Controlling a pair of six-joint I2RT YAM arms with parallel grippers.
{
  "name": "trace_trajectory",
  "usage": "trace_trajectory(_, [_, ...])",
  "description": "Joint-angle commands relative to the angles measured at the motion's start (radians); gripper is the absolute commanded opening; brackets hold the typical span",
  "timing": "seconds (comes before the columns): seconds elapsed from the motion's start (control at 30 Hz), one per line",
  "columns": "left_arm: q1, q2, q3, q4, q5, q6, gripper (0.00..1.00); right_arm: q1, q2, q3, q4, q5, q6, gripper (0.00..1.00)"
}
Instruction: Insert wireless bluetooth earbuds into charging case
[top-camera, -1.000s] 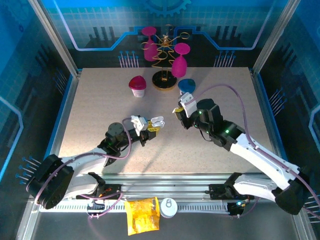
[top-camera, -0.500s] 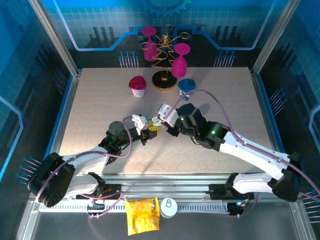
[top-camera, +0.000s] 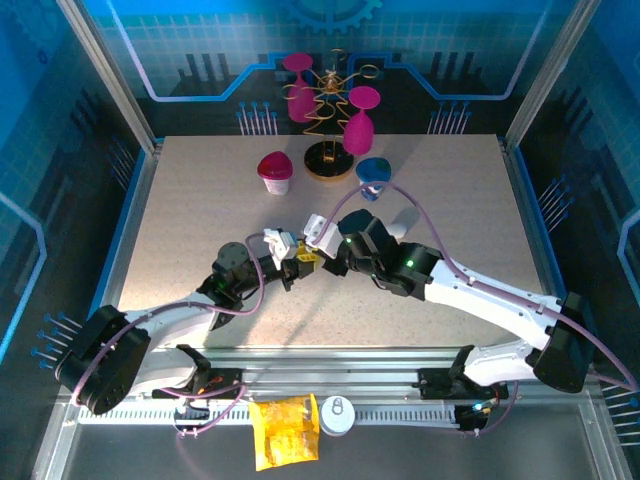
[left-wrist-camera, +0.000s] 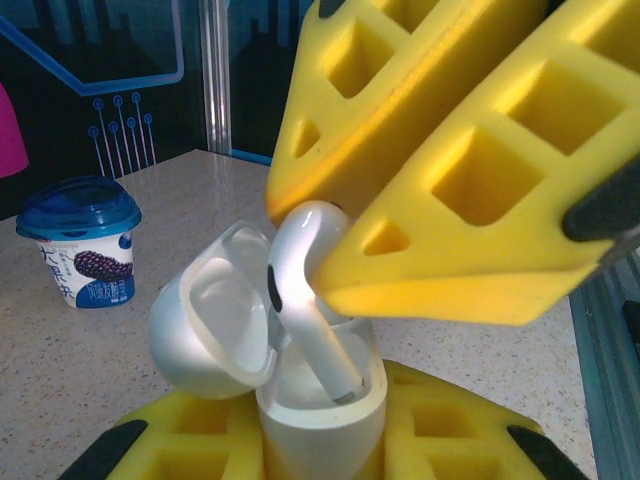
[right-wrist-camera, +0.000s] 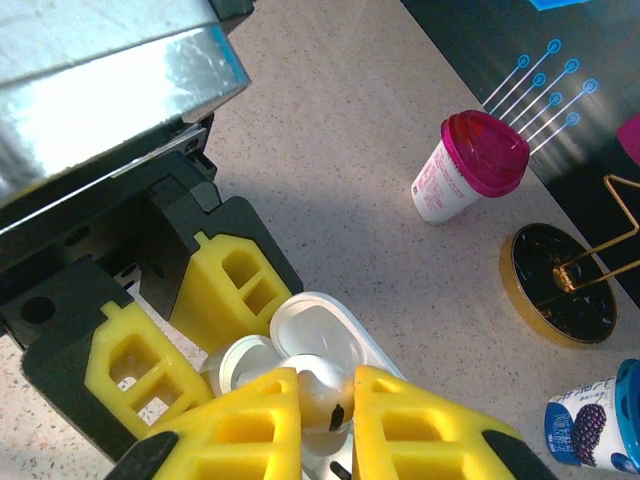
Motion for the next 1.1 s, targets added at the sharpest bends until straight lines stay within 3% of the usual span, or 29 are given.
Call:
trace_trajectory(0.0, [0.007,-0.020,0.016,0.028,0.023,-0.008,0.21,0.016,0.012,0.028,0.017,-0.011,-0.010,0.13])
trace_trajectory(0.5, [0.006,-0.019,0.015,0.034,0.019,-0.010,0.21,0.035,0.004,0.023,-0.026,-0.030,-0.032,0.19])
trace_trajectory(1.07, [0.007,-0.034,0.006,0.031,0.017,-0.009,0.21,-0.018,-0.023,-0.024,0.057,-0.171,0.032,0.24])
